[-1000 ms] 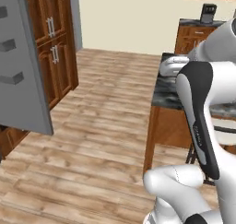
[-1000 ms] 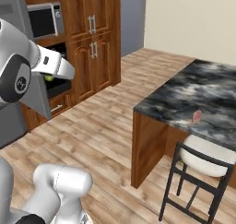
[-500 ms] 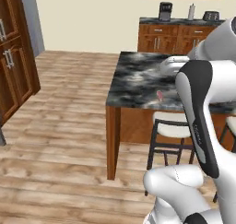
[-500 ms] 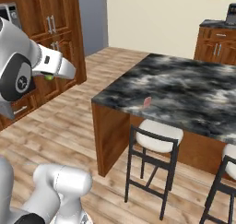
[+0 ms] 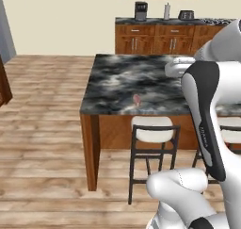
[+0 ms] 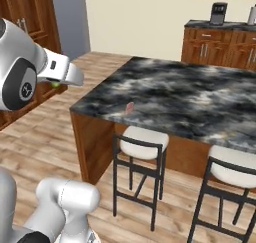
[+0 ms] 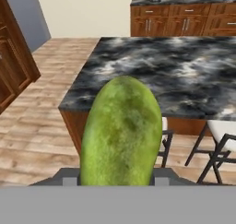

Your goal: Open the fridge, remove the mango, lime, and steak, and place them on any counter.

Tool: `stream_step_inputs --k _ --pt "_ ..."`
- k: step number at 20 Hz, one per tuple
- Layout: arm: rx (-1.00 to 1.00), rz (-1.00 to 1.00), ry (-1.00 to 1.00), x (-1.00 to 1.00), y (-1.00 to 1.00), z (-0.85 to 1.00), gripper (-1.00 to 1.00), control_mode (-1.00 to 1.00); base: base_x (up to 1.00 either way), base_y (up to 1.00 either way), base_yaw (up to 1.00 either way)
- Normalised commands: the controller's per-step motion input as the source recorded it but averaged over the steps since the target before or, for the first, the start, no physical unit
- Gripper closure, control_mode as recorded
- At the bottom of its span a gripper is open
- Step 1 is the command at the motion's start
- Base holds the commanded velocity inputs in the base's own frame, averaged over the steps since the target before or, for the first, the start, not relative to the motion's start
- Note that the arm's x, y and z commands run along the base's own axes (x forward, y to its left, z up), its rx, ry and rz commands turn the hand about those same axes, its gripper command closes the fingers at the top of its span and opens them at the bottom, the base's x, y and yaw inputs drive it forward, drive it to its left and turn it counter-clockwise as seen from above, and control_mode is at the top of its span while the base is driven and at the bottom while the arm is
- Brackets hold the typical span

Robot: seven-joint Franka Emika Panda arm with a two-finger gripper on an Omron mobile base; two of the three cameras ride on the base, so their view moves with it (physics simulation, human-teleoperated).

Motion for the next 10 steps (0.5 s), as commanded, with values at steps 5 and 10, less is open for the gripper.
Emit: stream_step_inputs --k 5,10 --pt "0.0 0.0 0.0 0.0 0.0 0.0 1.0 1.0 0.41 0.0 -0.12" --pt "0.0 0.0 0.0 0.0 0.0 0.0 1.0 1.0 0.8 0.0 -0.12"
